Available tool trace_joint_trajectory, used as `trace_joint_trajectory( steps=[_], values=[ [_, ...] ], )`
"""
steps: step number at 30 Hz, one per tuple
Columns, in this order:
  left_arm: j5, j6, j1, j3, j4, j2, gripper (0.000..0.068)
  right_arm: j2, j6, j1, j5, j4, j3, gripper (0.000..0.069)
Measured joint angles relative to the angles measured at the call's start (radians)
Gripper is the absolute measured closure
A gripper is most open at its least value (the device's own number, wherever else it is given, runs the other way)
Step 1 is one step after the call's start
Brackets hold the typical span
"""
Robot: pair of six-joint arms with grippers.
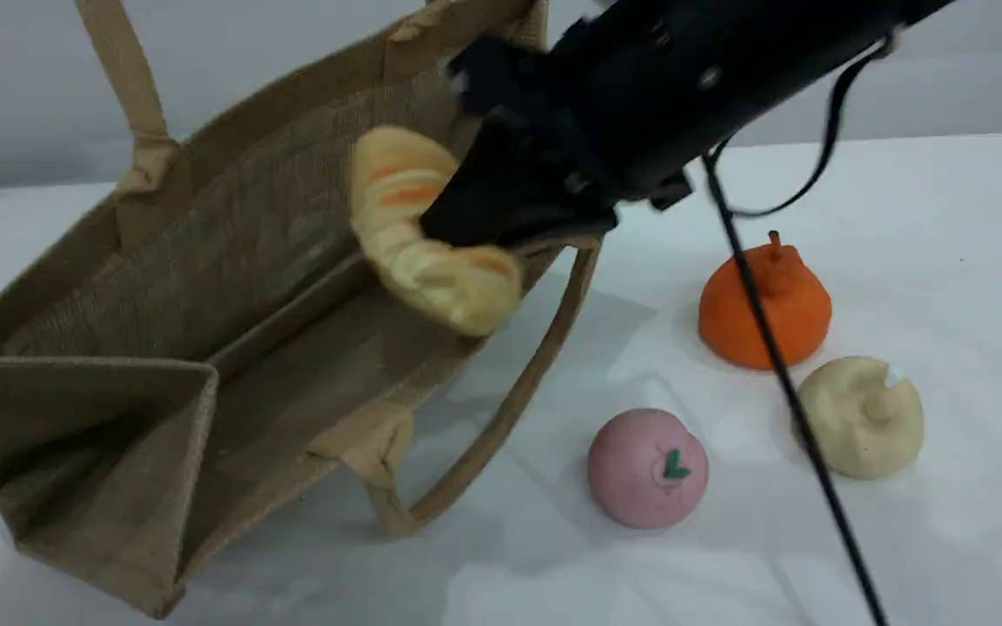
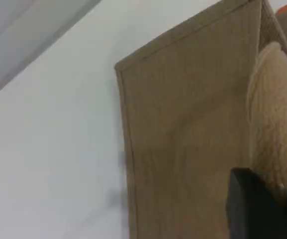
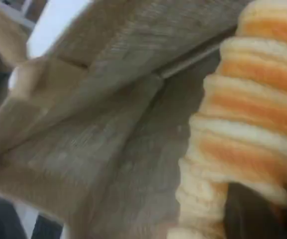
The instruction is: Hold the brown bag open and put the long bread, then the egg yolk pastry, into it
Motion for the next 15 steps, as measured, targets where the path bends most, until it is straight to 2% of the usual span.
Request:
trace_joint_trajectory(
  steps=[7,11,15],
  values=[
    [0.0,0.019,0.0,0.0,-0.018,0.0,0.0593,0.075,-0.05,0.054,-0.07,0.128,-0.056,0.0645],
    [-0.001,0.019,0.0,0.0,-0.018,0.0,0.0593,0.125,-0.05,0.059,-0.092,0.133,-0.103,0.0645],
    [-0.001,0.019,0.0,0.0,-0.021,0.0,0.0593,0.139,-0.048,0.059,-0.14,0.144,-0.106,0.0645]
  ],
)
